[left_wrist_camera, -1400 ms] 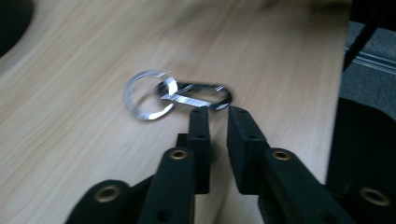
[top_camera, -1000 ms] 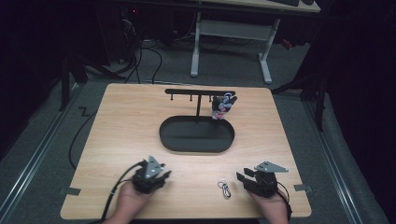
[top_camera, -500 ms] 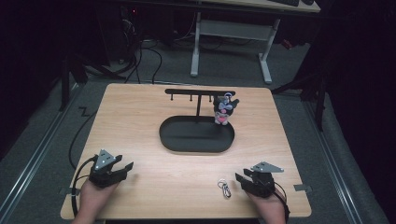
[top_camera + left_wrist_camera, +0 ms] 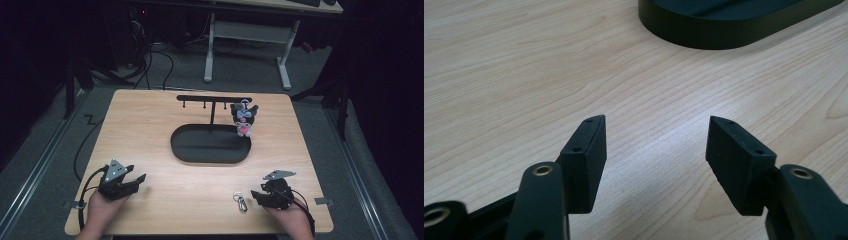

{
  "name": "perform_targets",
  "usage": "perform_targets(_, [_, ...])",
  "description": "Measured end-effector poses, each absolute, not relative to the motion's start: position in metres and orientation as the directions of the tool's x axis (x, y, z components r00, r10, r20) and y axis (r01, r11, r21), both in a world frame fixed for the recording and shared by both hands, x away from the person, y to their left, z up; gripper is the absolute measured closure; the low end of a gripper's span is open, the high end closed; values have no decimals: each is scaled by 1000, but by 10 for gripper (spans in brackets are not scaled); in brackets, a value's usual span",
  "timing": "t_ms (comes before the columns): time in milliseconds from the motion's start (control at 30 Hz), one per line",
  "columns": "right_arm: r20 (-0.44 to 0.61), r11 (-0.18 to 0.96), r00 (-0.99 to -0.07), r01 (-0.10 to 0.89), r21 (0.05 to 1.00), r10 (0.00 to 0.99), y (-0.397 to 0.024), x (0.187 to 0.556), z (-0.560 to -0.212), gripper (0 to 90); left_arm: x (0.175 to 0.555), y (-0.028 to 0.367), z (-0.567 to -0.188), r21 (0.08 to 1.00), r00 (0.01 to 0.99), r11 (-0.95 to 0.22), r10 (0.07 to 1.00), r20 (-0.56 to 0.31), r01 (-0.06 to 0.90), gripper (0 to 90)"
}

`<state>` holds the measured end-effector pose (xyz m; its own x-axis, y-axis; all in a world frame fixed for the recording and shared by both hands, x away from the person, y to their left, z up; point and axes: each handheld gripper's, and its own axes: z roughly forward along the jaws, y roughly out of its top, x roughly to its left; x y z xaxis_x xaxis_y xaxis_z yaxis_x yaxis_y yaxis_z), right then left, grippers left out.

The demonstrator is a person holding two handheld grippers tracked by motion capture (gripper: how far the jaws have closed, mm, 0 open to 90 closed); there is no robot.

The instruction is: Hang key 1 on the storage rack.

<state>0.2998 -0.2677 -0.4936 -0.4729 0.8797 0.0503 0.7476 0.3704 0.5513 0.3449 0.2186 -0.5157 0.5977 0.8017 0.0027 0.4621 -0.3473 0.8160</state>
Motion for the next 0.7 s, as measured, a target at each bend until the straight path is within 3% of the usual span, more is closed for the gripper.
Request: perform_targets(700, [-21, 576, -603, 750, 326, 797, -238, 311, -474, 484, 344, 214, -517, 810, 617, -369, 787, 11, 456, 422])
